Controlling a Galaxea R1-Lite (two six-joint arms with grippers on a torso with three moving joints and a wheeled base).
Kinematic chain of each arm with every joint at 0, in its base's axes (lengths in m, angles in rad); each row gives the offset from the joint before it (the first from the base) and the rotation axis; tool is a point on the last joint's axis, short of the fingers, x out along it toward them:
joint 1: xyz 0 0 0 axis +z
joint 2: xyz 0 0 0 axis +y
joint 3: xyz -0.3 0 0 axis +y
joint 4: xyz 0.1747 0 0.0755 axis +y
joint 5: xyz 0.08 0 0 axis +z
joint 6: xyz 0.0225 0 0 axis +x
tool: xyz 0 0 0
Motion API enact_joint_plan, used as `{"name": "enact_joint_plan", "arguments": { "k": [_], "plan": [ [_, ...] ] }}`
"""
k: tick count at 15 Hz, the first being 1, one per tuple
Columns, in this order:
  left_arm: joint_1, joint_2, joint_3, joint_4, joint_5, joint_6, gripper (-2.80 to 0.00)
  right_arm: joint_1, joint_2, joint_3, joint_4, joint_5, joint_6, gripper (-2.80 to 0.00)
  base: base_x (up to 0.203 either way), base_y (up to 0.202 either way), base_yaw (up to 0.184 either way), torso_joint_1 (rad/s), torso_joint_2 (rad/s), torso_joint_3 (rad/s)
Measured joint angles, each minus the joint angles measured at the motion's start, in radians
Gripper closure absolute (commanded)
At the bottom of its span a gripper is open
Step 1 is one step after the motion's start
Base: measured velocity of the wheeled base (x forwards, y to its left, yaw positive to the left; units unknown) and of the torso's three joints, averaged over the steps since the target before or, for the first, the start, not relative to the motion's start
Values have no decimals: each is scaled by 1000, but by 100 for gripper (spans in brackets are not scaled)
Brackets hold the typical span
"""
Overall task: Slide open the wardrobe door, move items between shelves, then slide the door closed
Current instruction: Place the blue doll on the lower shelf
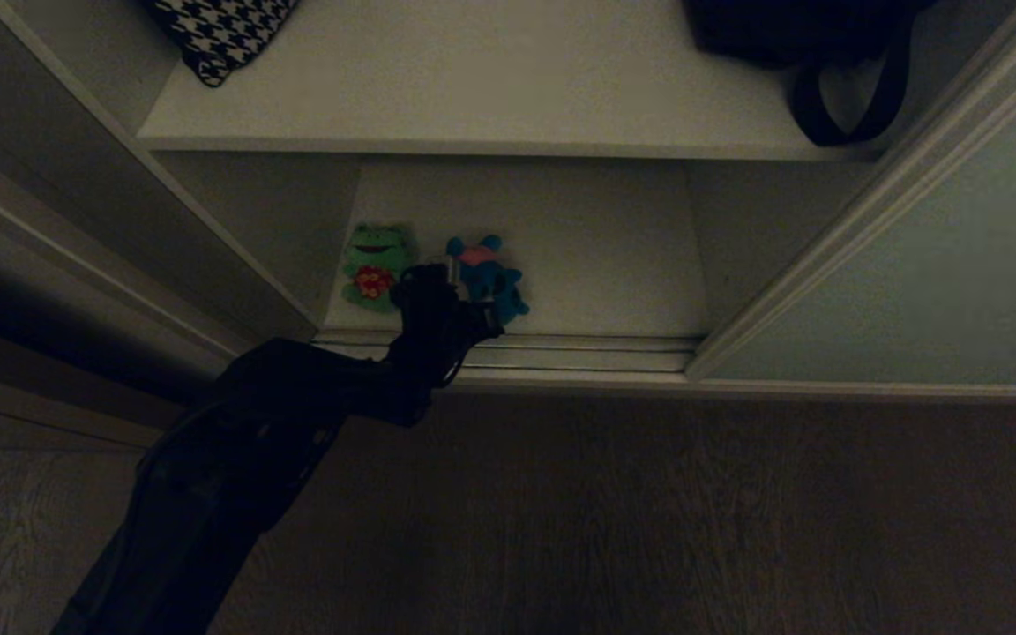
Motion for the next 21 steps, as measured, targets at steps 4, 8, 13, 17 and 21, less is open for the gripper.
{"name": "enact_joint_plan", "arguments": {
  "k": [4,8,13,17,21],
  "plan": [
    [0,26,-8,-3,-1,-1,0,0,0,0,0,0,0,0,0,0,0,0,0,0],
    [-1,36,-9,-1,1,0,0,0,0,0,0,0,0,0,176,0,0,1,0,2],
    [5,41,-11,-15,49,69,0,0,0,0,0,0,1,0,19,0,1,2,1,0],
    [26,69,-16,-75,60,108,0,0,0,0,0,0,1,0,0,0,0,0,0,0],
    [47,95,-20,-135,51,107,0,0,0,0,-1,-1,1,0,0,0,0,0,0,0]
  ]
}}
